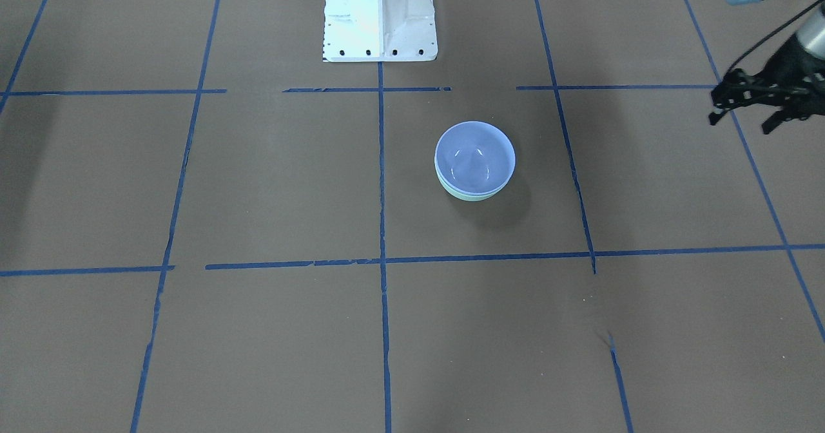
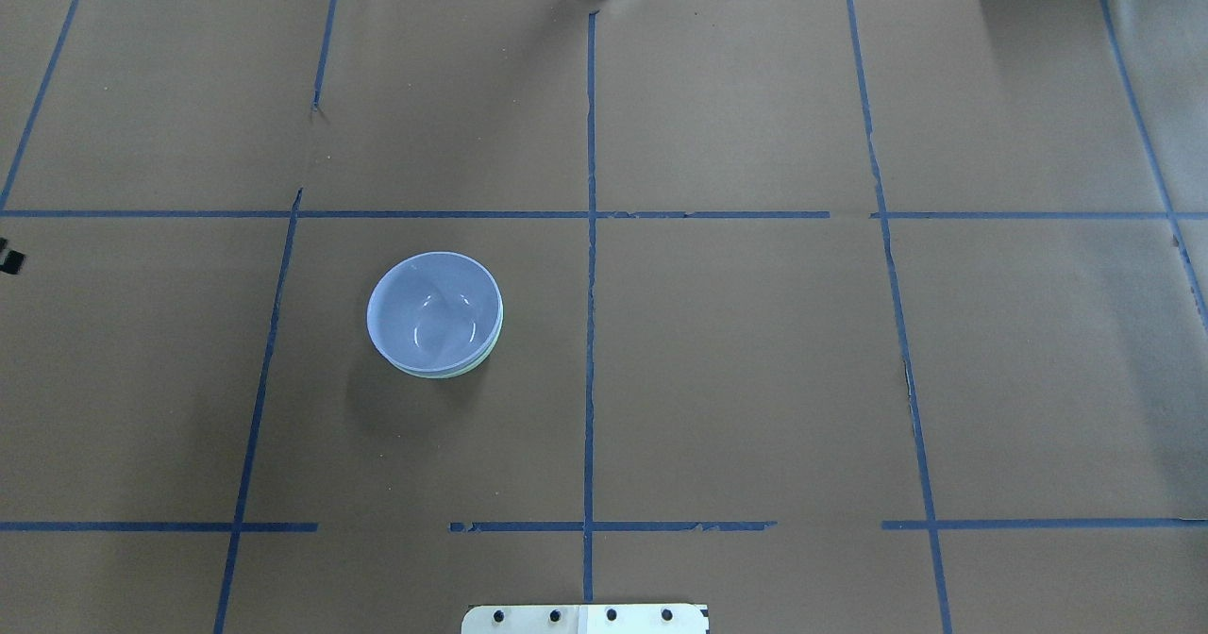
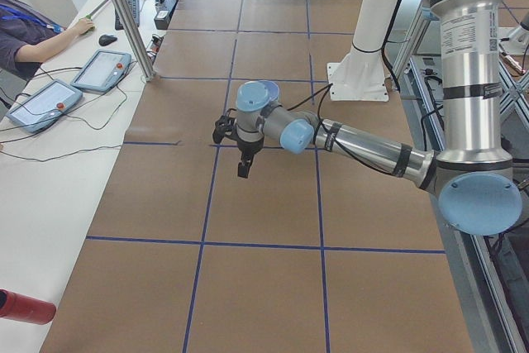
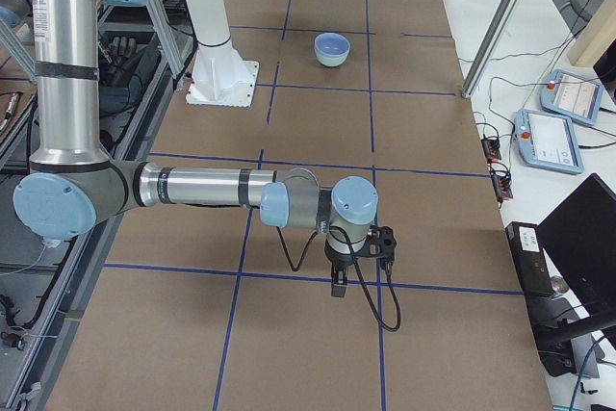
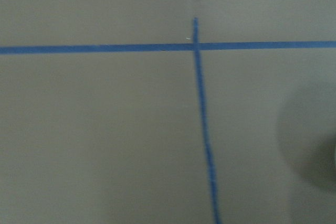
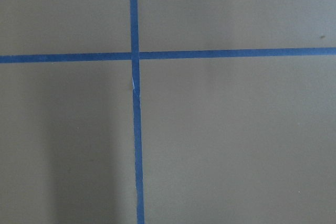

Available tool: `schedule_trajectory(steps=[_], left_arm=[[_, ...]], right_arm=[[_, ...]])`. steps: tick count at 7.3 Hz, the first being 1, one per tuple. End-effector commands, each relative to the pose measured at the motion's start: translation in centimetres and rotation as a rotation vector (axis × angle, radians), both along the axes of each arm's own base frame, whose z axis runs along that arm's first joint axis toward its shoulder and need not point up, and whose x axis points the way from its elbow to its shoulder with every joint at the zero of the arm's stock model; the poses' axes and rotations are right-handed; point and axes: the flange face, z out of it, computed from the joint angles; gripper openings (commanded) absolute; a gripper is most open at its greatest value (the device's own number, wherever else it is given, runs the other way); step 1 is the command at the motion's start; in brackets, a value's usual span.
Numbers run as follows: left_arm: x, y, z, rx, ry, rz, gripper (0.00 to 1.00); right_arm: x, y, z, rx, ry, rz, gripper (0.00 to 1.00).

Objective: Stack blue bowl on green bowl

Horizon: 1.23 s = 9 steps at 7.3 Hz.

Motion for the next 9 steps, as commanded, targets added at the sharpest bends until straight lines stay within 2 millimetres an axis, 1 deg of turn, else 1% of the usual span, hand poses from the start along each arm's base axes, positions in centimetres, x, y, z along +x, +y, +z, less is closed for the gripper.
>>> schedule_trajectory(steps=[1, 2, 3, 4, 5, 9], left_arm=[[-9.2, 1.2, 7.2, -0.005, -0.065, 0.016, 1.00], [-11.9, 2.2, 8.7, -0.088, -0.070, -0.030, 1.00], [-12.9, 2.8, 9.3, -0.097, -0.070, -0.039, 1.00], [-13.1, 4.1, 10.3, -0.120, -0.060, -0.043, 1.00], [-12.7, 4.2, 9.9, -0.123, 0.000, -0.036, 1.00], [-12.7, 4.1, 10.1, -0.115, -0.001, -0.037, 1.00]], right_arm=[[0.0, -0.1, -0.1, 0.001, 0.000, 0.002, 1.00], [0.0, 0.0, 0.0, 0.000, 0.000, -0.001, 1.00], [0.0, 0.0, 0.0, -0.001, 0.000, 0.000, 1.00], [0.0, 0.0, 0.0, -0.001, 0.000, 0.000, 1.00], [0.0, 0.0, 0.0, -0.001, 0.000, 0.000, 1.00], [0.0, 0.0, 0.0, -0.001, 0.000, 0.002, 1.00]])
